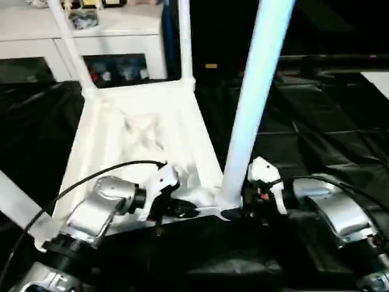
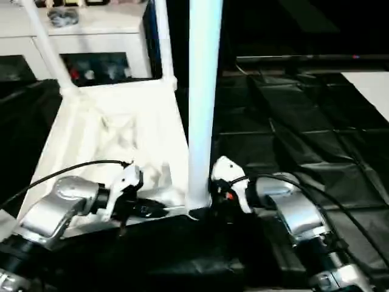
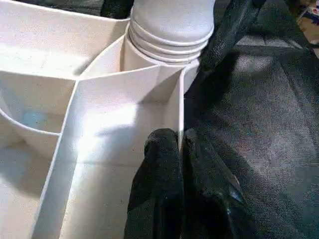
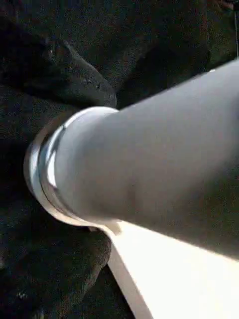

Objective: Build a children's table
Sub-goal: Rotate leg to tighten

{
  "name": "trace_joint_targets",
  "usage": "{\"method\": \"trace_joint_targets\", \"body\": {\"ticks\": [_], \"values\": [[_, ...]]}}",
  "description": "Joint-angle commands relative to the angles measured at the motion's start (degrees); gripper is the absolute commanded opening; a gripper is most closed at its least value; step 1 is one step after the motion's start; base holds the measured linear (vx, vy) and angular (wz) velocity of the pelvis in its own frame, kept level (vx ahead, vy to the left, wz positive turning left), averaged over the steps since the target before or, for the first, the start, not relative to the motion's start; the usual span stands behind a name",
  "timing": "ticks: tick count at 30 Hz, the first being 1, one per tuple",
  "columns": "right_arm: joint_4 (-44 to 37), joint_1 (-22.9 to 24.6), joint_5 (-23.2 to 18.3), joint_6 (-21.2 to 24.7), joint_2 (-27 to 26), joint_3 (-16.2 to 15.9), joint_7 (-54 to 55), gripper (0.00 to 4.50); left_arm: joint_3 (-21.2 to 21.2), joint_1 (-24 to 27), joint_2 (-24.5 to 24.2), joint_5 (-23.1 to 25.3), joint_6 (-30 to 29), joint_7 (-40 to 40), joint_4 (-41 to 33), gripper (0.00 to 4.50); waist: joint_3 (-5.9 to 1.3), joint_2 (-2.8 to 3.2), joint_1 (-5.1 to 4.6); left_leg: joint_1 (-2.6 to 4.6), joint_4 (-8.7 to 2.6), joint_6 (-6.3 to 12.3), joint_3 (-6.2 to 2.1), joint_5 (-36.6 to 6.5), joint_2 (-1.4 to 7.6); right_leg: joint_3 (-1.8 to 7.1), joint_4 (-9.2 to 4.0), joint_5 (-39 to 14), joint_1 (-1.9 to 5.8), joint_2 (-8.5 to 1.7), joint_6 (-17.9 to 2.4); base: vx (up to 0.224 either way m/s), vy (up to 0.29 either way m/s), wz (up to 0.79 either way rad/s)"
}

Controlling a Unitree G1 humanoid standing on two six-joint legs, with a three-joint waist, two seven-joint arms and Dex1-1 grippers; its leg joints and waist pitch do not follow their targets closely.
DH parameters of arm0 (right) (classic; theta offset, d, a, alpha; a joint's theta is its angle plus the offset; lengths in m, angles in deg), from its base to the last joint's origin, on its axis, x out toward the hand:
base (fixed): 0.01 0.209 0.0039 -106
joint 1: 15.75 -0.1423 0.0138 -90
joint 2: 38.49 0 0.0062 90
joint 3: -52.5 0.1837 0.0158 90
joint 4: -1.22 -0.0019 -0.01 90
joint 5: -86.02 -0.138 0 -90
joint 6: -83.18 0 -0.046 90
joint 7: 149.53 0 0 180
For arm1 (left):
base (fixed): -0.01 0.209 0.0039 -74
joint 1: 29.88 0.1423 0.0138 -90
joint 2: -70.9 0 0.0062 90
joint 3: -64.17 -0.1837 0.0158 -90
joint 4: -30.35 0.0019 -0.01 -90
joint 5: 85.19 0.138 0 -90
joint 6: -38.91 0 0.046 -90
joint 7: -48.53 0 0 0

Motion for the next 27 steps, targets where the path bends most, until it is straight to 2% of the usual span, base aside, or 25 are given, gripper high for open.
{"method": "trace_joint_targets", "body": {"ticks": [1,3,4,5,6,7,10,11,15,16,17,19,20,21,24,26,27], "values": [[-1.1,-0.88,-0.4,-0.78,-0.69,-1.96,-0.66,3.81,-1.75,-1.19,0.92,-3.8,1.78,-4.91,-4.28,0.0,-2.86,-0.76,-0.25,0.7,-4.39,1.79,-0.34,-15.93,1.7,1.99,-4.36,-18.4,2.39,-2.23,-11.68,0.0,0.0,0.0],[-1.69,-0.81,-0.77,-0.78,-0.7,-2.11,-1.38,3.74,-1.45,-1.05,1.18,-4.01,1.73,-4.59,-4.34,0.0,-2.92,-0.69,-0.41,0.68,-4.33,1.88,-0.35,-15.27,1.72,2.0,-4.35,-17.64,2.39,-2.18,-11.85,0.0,0.0,0.0],[-1.71,-0.81,-0.78,-0.78,-0.7,-2.11,-1.42,3.71,-1.43,-1.05,1.19,-4.02,1.72,-4.59,-4.34,0.0,-2.9,-1.19,-0.5,0.42,-4.33,2.11,-0.41,-14.66,1.69,1.98,-4.15,-17.15,2.57,-2.2,-11.99,0.0,0.0,0.0],[-1.56,-1.02,-0.71,-0.97,-0.99,-2.02,-1.73,3.65,-1.45,-1.05,1.2,-4.19,1.85,-4.68,-4.27,0.0,-2.91,-0.9,-0.51,0.57,-4.3,2.12,-0.36,-14.52,1.74,1.97,-4.24,-16.86,2.44,-2.2,-12.12,0.0,0.0,0.0],[-1.27,-1.23,-0.69,-1.31,-1.19,-1.87,-1.71,3.59,-1.65,-0.99,1.29,-4.11,1.84,-4.63,-4.34,0.0,-2.93,-0.95,-0.55,0.59,-4.27,2.14,-0.36,-14.41,1.75,1.98,-4.2,-16.4,2.44,-2.16,-12.28,0.0,0.0,0.0],[-1.03,-1.43,-0.85,-1.38,-1.35,-1.7,-1.72,3.54,-1.89,-0.94,1.48,-4.07,1.73,-4.42,-4.56,0.0,-2.98,-0.4,-0.52,0.61,-4.3,2.06,-0.4,-14.15,1.77,1.93,-4.12,-14.67,2.46,-2.09,-12.8,0.0,0.0,0.0],[-0.9,-1.5,-1.02,-1.45,-1.7,-1.66,-1.55,3.46,-2.11,-0.78,1.71,-4.07,1.71,-4.11,-4.85,0.0,-3.05,-0.91,-0.59,0.44,-4.16,2.51,-0.35,-13.12,1.67,1.89,-3.75,-11.66,2.78,-2.05,-13.9,0.0,0.0,0.0],[-0.9,-1.39,-0.91,-1.52,-1.83,-1.76,-1.38,3.41,-2.07,-0.73,1.69,-4.02,1.81,-4.01,-4.76,0.0,-3.09,-0.79,-0.52,0.51,-4.09,2.78,-0.32,-12.64,1.68,1.91,-3.66,-11.14,2.77,-2.09,-14.17,0.0,0.0,0.0],[-1.63,-0.52,-0.76,-1.5,-2.25,-2.12,-0.75,3.37,-1.93,-0.24,1.48,-3.92,1.86,-3.81,-4.85,0.0,-2.97,-0.77,-0.55,0.59,-4.11,2.78,-0.27,-13.13,1.71,1.9,-3.78,-12.11,2.72,-2.08,-14.29,0.0,0.0,0.0],[-1.72,-0.45,-0.75,-1.5,-2.29,-2.14,-0.72,3.37,-1.89,-0.2,1.49,-3.96,1.83,-3.78,-4.88,0.0,-2.99,-1.34,-0.65,0.57,-4.07,2.84,-0.21,-13.15,1.71,1.91,-3.83,-12.44,2.74,-2.05,-14.16,0.0,0.0,0.0],[-1.9,-0.26,-0.62,-1.69,-2.51,-2.21,-0.58,3.36,-1.77,-0.03,1.52,-4.1,1.74,-3.68,-4.96,0.0,-2.95,-0.97,-0.58,0.61,-4.1,2.65,-0.27,-13.29,1.73,1.95,-3.83,-13.25,2.71,-2.14,-13.96,0.0,0.0,0.0],[-1.85,-0.22,-0.02,-2.59,-2.7,-2.25,0.11,3.35,-1.75,0.12,1.55,-4.13,1.69,-3.56,-5.04,0.0,-2.94,-0.99,-0.61,0.6,-4.12,2.53,-0.3,-13.33,1.73,1.95,-3.83,-13.38,2.7,-2.13,-13.79,0.0,0.0,0.0],[-1.38,-0.62,-0.71,-0.78,-3.27,-1.64,0.59,3.35,-1.85,0.19,1.68,-4.06,1.63,-3.4,-5.07,0.0,-2.95,-1.0,-0.64,0.58,-4.11,2.53,-0.3,-13.26,1.72,1.96,-3.83,-13.3,2.72,-2.13,-13.77,0.0,0.0,0.0],[-0.86,-1.2,-1.77,1.18,-3.95,-0.74,0.9,3.9,-2.0,0.14,1.98,-3.96,1.51,-3.1,-5.06,0.0,-2.98,-0.46,-0.76,0.6,-4.12,2.27,-0.33,-13.89,1.65,1.9,-3.84,-12.48,2.77,-1.98,-14.02,0.0,0.0,0.0],[-0.74,-1.47,-2.12,1.45,-4.3,-0.33,1.11,4.12,-2.04,0.09,2.16,-3.84,1.56,-2.9,-4.95,0.0,-3.04,-0.53,-0.55,0.78,-4.06,2.3,-0.29,-13.77,1.69,1.94,-3.78,-12.24,2.69,-2.05,-14.31,0.0,0.0,0.0],[-0.42,-1.55,-0.21,-1.01,-4.21,-1.03,2.25,4.37,-2.11,-0.01,2.3,-3.31,1.98,-2.52,-4.42,0.0,-3.02,-0.49,-0.4,0.81,-4.03,2.3,-0.25,-13.41,1.69,1.93,-3.75,-11.83,2.65,-2.0,-14.46,0.0,0.0,0.0],[-0.54,-1.46,0.16,-1.66,-4.09,-1.37,2.05,4.37,-2.1,-0.05,2.38,-3.14,2.09,-2.43,-4.25,0.0,-3.03,-0.73,-0.4,0.7,-4.05,2.18,-0.27,-13.16,1.7,1.92,-3.67,-11.81,2.72,-2.04,-14.36,0.0,0.0,0.0]]}}
